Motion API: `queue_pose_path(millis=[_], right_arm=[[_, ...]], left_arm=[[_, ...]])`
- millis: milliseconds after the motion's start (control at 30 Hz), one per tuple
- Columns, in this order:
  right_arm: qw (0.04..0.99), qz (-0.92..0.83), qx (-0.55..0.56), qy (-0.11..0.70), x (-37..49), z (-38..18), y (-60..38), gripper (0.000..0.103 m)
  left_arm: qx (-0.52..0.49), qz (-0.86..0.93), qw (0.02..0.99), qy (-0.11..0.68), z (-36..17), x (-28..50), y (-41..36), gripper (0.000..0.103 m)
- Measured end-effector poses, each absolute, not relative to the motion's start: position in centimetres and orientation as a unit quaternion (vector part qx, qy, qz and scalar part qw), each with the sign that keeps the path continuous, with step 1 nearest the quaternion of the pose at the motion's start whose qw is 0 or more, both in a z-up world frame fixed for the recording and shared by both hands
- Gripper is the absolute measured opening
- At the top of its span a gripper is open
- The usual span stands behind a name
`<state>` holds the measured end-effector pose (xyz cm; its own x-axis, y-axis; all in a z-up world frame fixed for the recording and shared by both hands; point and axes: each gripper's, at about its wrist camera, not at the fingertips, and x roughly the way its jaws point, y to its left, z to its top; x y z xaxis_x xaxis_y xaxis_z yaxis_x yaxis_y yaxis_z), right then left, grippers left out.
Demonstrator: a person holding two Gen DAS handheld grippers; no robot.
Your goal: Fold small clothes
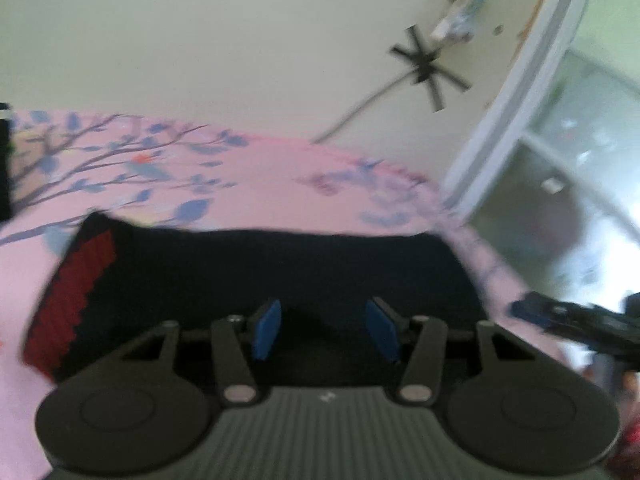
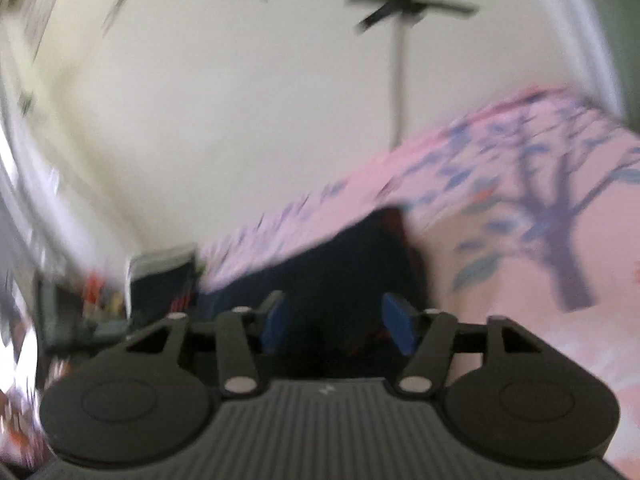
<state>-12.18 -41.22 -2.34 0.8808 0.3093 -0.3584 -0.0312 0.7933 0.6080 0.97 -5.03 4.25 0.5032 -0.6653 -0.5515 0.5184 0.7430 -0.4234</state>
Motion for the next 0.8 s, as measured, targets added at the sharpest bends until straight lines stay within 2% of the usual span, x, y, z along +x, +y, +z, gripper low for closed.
queue_pose_path(millis=[233,400,500,600,800], right_arm=[[0.870,0.084,0.378,0.305,-8.6,-6.1,-42.7,0.061],[0.874,0.107,0.376,0.288,-7.6,-6.8,-40.8,0.060],[0.863,0.112,0.377,0.316,-6.0,-6.8,-39.5,0.036],[0.876,0.121,0.358,0.300,-6.5,-4.4,-38.6,0.032],[0.913,0.203,0.255,0.246,-7.1,3.1,-32.8,0.029]], left_arm=[[-0.123,-0.415,0.795,0.425,1.7,1.7,-8.9,0.049],[-0.109,-0.413,0.797,0.428,0.1,1.1,-9.4,0.048],[-0.132,-0.414,0.787,0.438,0.0,1.5,-8.8,0.048],[-0.144,-0.412,0.789,0.432,0.9,1.6,-7.3,0.048],[-0.185,-0.368,0.847,0.335,5.0,0.7,1.4,0.054]])
